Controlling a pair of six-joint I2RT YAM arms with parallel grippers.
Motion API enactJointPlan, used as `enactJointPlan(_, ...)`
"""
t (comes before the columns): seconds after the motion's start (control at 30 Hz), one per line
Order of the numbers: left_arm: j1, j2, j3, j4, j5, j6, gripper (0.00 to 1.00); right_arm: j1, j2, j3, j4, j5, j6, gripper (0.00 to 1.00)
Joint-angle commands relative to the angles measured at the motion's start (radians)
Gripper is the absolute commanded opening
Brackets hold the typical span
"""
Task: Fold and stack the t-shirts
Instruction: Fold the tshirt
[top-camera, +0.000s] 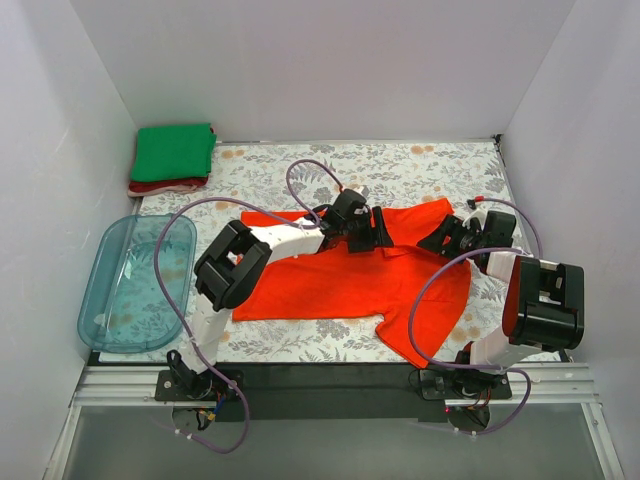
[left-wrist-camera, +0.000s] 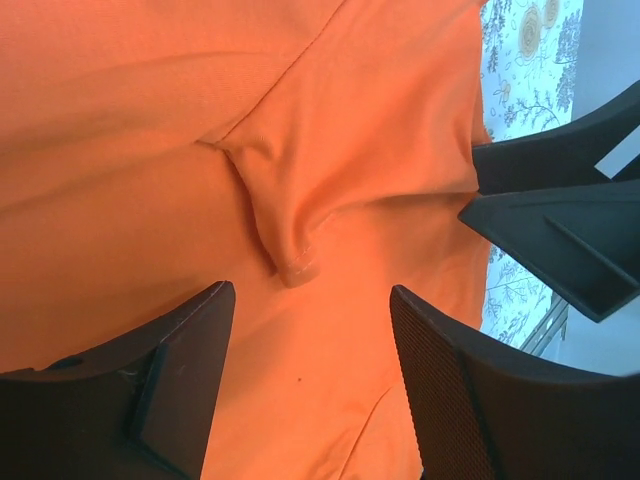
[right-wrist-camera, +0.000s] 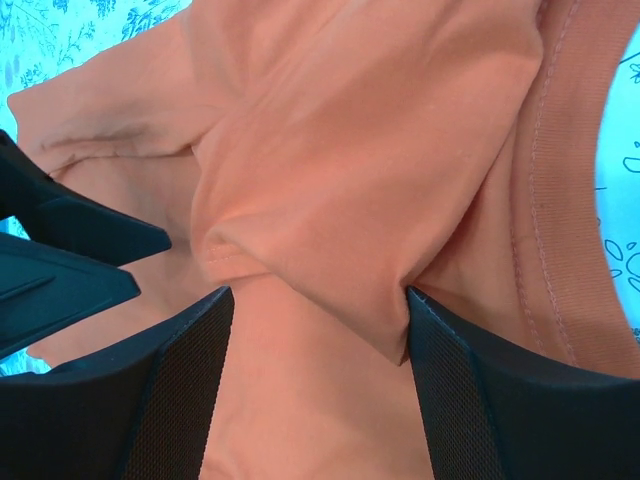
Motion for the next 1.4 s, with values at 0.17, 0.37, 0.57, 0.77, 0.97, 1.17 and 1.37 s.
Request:
enactJointPlan(0.17,-0.017,0.04,0.055,0.018,0.022,-0.017,0.58,-0.014,-0.006,-0.027,0.043,0.002,-0.031,0.73)
enactJointPlan(0.37,-0.028,0.064,0.069,0.018,0.02,-0.022,0.48,-0.026,-0.041,-0.061,0.041,0.031,-0.031,0.7)
enactJointPlan(0.57,-0.033,0.083,0.091,0.019,0.022,-0.02,0.36,-0.025,-0.068,-0.071,0.041,0.045,-0.054,0.69)
enactJointPlan(0.77,-0.034,0.092,0.086,0.019,0.006,-0.018,0.29,-0.026,-0.104,-0.084,0.04,0.1,-0.061,0.68)
enactJointPlan(0.97,-0.036,0.087,0.066,0.011,-0.034,-0.018,0.37,-0.025,-0.156,-0.108,0.038,0.14,-0.071,0.64)
enactJointPlan(1.17,-0.04,0.092,0.072,-0.022,-0.073,-0.006,0.38,-0.022,-0.158,-0.145,0.037,0.134,-0.071,0.62)
enactJointPlan(1.37,-0.042,0.113,0.089,-0.047,-0.08,0.002,0.38,-0.015,-0.129,-0.124,0.04,0.138,-0.094,0.61)
